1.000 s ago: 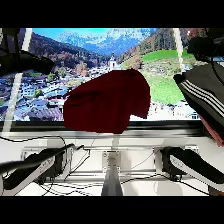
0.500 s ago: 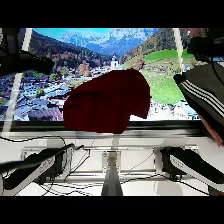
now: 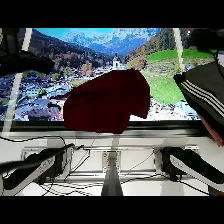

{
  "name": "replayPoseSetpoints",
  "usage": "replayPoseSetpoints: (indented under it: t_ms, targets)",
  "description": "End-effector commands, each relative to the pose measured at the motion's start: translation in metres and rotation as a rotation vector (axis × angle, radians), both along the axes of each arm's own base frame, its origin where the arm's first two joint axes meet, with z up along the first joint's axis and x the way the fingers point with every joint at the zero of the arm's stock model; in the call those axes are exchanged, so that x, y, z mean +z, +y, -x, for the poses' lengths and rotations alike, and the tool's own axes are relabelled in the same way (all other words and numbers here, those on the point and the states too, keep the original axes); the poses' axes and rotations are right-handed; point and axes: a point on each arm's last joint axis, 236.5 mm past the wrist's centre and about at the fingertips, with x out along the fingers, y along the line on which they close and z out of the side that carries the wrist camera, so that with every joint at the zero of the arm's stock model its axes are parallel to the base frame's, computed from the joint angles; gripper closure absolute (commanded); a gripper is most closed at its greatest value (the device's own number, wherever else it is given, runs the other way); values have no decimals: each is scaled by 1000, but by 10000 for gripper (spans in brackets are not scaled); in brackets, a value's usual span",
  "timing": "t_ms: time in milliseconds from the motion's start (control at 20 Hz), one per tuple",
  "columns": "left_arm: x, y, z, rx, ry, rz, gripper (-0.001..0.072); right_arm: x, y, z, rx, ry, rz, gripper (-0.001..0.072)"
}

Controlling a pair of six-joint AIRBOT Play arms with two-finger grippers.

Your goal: Fold the clothes and pants, and hang the long-sleeved shirts on hangers.

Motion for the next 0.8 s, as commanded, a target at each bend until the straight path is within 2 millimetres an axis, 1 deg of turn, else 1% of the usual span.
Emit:
replayPoseSetpoints:
  t_ms: [0,50,100,150,200,250,300,350,400,450,500,550,600,650,750]
  targets:
    - [6,-15,1,0,4,98,64,19,-20,-27,1,-114,114,690]
    - [7,-19,2,-4,7,116,64,6,-33,-32,7,-66,175,690]
    - [6,-20,3,-9,14,120,64,-16,-51,-35,16,27,240,691]
    - [4,-21,5,-12,24,120,64,-44,-69,-34,18,138,275,691]
    - [3,-22,7,-16,35,119,64,-77,-84,-34,31,259,270,692]
    - [2,-22,7,-17,38,119,64,-110,-93,-37,32,330,189,692]
    - [2,-22,7,-17,38,119,64,-150,-89,-36,82,413,70,692]
    - [2,-22,7,-17,38,120,64,-190,-78,-28,176,500,-53,692]
    - [2,-22,7,-17,39,119,64,-220,-61,-17,268,562,-187,692]
    - [2,-22,7,-17,38,119,64,-244,-46,-7,330,601,-319,691]
    - [2,-22,7,-17,38,119,64,-265,-36,-2,340,619,-434,685]
    - [2,-22,7,-17,39,119,64,-285,-33,-2,313,629,-495,517]
    - [0,-22,7,-17,42,119,64,-307,-32,-2,276,646,-535,235]
    - [-2,-22,6,-16,48,120,64,-327,-25,-2,255,669,-572,177]
    - [-7,-22,4,-16,62,124,64,-355,-8,-6,240,696,-628,177]
